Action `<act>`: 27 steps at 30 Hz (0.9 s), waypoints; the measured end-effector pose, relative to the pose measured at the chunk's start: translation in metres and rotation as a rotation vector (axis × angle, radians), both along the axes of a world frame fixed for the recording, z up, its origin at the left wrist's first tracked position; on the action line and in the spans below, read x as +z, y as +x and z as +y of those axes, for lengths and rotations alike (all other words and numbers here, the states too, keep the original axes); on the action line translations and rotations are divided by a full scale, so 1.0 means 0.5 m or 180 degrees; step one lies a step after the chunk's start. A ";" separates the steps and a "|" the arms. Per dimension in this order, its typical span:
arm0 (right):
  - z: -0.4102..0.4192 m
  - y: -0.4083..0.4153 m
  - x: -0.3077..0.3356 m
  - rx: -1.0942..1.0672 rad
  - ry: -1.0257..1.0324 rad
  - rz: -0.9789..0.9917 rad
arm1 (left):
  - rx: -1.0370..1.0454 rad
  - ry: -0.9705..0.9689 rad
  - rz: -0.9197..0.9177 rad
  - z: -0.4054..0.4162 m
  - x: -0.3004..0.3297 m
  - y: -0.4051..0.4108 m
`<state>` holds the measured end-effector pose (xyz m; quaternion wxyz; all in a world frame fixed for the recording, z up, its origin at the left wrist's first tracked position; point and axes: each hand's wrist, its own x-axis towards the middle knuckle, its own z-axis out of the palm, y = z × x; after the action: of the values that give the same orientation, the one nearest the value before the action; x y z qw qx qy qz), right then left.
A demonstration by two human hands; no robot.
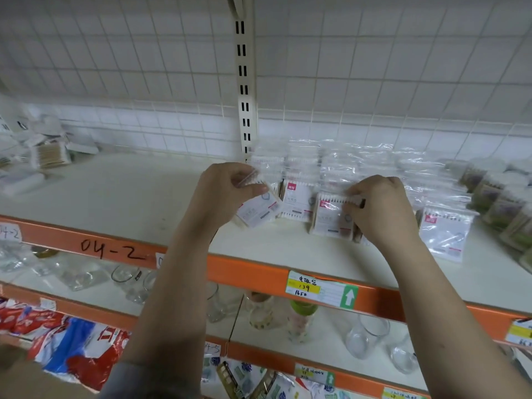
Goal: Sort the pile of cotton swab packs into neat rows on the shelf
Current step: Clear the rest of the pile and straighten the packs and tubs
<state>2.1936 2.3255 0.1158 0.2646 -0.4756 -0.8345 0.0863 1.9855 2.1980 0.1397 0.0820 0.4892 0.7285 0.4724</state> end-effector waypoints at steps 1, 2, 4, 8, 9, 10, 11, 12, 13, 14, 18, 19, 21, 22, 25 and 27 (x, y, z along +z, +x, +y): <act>-0.001 0.002 -0.004 0.0020 0.0093 0.0039 | -0.0093 -0.0086 0.0121 0.006 -0.001 0.000; -0.003 0.004 -0.010 0.0042 0.0169 0.0131 | -0.0186 -0.0187 0.0258 0.011 -0.001 0.000; -0.010 0.013 -0.017 0.0001 0.0210 0.0487 | -0.0367 -0.0372 0.0465 0.026 0.000 0.002; -0.037 0.040 -0.020 -0.0072 0.0421 0.1037 | -0.0646 -0.0664 0.0596 0.067 0.016 0.019; -0.046 0.045 -0.022 -0.0072 0.0447 0.1132 | -0.0738 -0.0719 0.0547 0.078 0.019 0.024; -0.056 0.049 -0.024 -0.0076 0.0432 0.1194 | -0.0828 -0.0776 0.0492 0.088 0.021 0.029; -0.065 0.053 -0.029 -0.0099 0.0383 0.1223 | -0.0905 -0.0849 0.0453 0.097 0.022 0.033; -0.074 0.057 -0.034 -0.0125 0.0336 0.1232 | -0.0963 -0.0935 0.0466 0.104 0.022 0.038; -0.081 0.060 -0.041 -0.0143 0.0307 0.1231 | -0.1002 -0.1021 0.0526 0.111 0.022 0.043; -0.087 0.063 -0.048 -0.0150 0.0284 0.1224 | -0.1037 -0.1090 0.0597 0.117 0.022 0.046; -0.099 0.081 -0.062 -0.0193 0.0130 0.1237 | -0.1173 -0.1134 0.0750 0.134 0.018 0.056; -0.101 0.085 -0.062 -0.0200 0.0088 0.1248 | -0.1183 -0.1135 0.0774 0.137 0.016 0.057; -0.102 0.091 -0.061 -0.0193 0.0082 0.1236 | -0.1159 -0.1167 0.0865 0.145 0.011 0.058; -0.102 0.094 -0.060 -0.0193 0.0098 0.1215 | -0.1130 -0.1171 0.0919 0.148 0.008 0.059; -0.096 0.098 -0.062 -0.0230 0.0097 0.1152 | -0.1004 -0.1099 0.1016 0.159 -0.003 0.061; -0.095 0.099 -0.065 -0.0241 0.0065 0.1087 | -0.0932 -0.1011 0.1031 0.162 -0.008 0.065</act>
<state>2.2433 2.2780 0.0834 0.4104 -0.4824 -0.7597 0.1472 2.0180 2.2791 0.1355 0.1075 0.6396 0.7187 0.2508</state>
